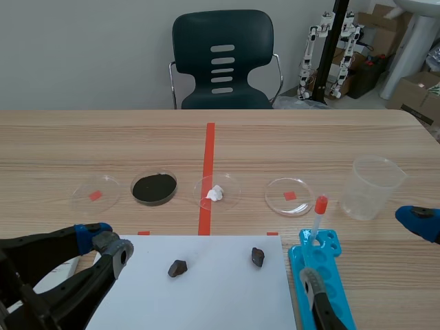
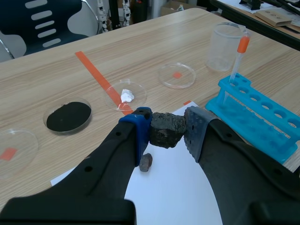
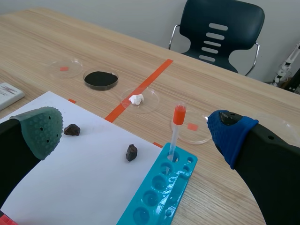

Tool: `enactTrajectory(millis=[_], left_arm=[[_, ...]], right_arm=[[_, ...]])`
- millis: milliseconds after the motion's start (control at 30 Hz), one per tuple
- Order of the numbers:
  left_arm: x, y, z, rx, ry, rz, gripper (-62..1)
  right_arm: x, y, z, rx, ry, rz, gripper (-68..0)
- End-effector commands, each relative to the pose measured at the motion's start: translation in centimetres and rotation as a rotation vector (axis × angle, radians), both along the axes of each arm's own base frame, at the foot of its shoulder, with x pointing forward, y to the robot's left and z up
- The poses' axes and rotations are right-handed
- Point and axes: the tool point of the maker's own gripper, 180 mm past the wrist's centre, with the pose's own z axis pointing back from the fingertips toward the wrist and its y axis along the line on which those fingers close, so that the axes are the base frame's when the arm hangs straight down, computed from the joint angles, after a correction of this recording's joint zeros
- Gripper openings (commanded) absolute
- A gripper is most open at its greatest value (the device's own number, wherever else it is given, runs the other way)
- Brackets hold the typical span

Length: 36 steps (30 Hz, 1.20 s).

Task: Lower the mineral onto the iron filings and hold still

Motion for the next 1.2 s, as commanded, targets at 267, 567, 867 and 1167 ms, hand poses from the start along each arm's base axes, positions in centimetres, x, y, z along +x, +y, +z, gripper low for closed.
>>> enactTrajectory(millis=[267,567,867,1167], left_arm=[[0.2,-0.2,1.0,-0.027,-0.027,0.004,-53.9],[0.3,-0.2,1.0,-0.027,-0.028,0.004,-53.9],[0.4,-0.2,1.1,-0.027,-0.036,0.004,-53.9],[3.2,0.6,-0.5,0.013,0.038,0.075,-53.9]], right_arm=[[0.1,0.1,0.6,0.013,-0.019,0.007,-2.0],[0.1,0.1,0.6,0.013,-0.019,0.007,-2.0],[0.1,0.1,0.6,0.013,-0.019,0.007,-2.0],[0.1,0.1,0.6,0.013,-0.019,0.007,-2.0]])
